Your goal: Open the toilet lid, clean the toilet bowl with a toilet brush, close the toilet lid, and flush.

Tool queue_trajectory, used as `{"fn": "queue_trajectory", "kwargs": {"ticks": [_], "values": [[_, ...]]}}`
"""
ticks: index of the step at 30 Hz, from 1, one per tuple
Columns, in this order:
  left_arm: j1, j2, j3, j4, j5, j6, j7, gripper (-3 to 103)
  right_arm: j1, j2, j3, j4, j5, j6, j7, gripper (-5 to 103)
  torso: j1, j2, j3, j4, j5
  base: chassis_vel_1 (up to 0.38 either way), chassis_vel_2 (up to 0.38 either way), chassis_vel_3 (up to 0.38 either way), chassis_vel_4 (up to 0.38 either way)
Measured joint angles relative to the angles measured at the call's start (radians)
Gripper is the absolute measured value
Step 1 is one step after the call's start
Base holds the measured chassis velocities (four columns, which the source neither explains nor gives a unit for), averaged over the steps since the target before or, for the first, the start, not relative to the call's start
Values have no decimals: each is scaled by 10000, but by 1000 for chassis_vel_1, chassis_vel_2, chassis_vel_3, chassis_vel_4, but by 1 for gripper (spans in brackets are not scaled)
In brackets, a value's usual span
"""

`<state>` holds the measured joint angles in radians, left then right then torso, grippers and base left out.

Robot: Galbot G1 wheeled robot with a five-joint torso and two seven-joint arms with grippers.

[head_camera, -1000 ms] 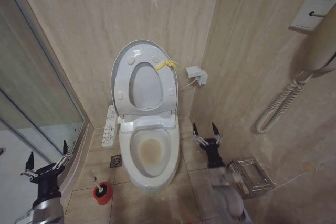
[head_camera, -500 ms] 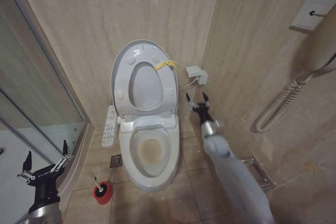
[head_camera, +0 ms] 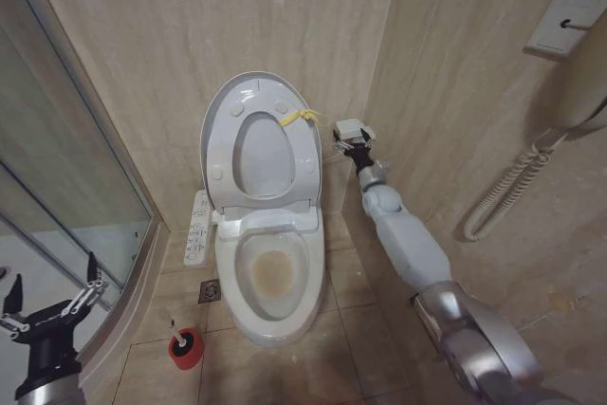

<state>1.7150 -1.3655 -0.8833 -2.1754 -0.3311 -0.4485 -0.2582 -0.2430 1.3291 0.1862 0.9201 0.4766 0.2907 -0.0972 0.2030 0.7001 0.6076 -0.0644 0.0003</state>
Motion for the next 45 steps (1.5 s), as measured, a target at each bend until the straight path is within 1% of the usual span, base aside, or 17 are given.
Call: {"fn": "queue_trajectory", "kwargs": {"ticks": [2,4,8,11,12,18,23,26,28,30,32,34,36,39,40,43,45], "values": [[15,4,-38,-27,-25,-2,-1,100,106,46,-43,-134,-24,-1,-60,100,0,0,0,0,0,0,0,0,0],[88,9,-175,-135,-111,-22,-8,100,512,229,-230,-669,-176,-6,-341,100,0,-1,1,4,1,0,0,0,0],[173,7,-252,-249,-155,-48,-11,100,736,398,-395,-954,-316,-6,-538,100,0,0,0,4,1,0,0,0,0],[184,-7,-265,-299,-157,-52,-12,100,821,482,-408,-1015,-351,-10,-605,100,0,0,0,-3,1,0,0,0,0],[199,-31,-258,-337,-157,-53,-11,100,853,519,-402,-1024,-359,-16,-632,100,0,0,0,-6,0,0,0,0,0],[284,-113,-212,-478,-148,-65,-8,100,861,643,-369,-969,-369,-50,-669,100,0,0,0,-8,1,0,0,0,0],[361,-133,-213,-587,-127,-105,-8,100,486,627,-389,-327,-228,-78,-637,100,0,0,0,-7,2,0,0,0,0],[375,-155,-186,-588,-98,-145,-9,100,-68,388,-479,549,-6,-74,-610,100,-1,1,-1,-6,3,0,0,0,0],[368,-160,-148,-579,-76,-152,-9,100,-230,293,-508,820,60,-74,-609,100,0,0,-1,-4,3,0,0,0,0],[321,-189,-8,-503,45,-160,-9,100,-826,-52,-551,1763,267,-72,-603,100,0,1,-1,-2,4,0,0,0,0],[304,-203,41,-475,84,-161,-9,100,-1038,-153,-552,2076,329,-66,-593,100,-1,1,-1,-3,2,0,0,0,0],[252,-225,191,-394,170,-162,-9,100,-1694,-523,-556,2956,475,-46,-581,100,-1,1,-1,-1,1,0,0,0,0],[232,-233,237,-367,198,-162,-10,100,-1930,-645,-556,3236,511,-40,-577,100,-2,1,-2,-1,1,0,0,0,0],[183,-292,441,-278,299,-167,-15,100,-2870,-1077,-474,4366,659,-39,-503,100,-1,1,-1,4,3,0,0,0,0],[183,-292,441,-278,299,-167,-15,100,-2870,-1077,-474,4366,659,-39,-503,100,-1,1,-1,4,3,0,0,0,0],[169,-419,669,-238,433,-219,-28,100,-3682,-1458,-360,5251,712,174,-508,100,-1,1,-1,8,3,0,0,0,0],[171,-448,720,-236,473,-239,-29,100,-3825,-1530,-332,5400,711,241,-531,100,-2,2,-2,7,4,0,0,0,0]]}}
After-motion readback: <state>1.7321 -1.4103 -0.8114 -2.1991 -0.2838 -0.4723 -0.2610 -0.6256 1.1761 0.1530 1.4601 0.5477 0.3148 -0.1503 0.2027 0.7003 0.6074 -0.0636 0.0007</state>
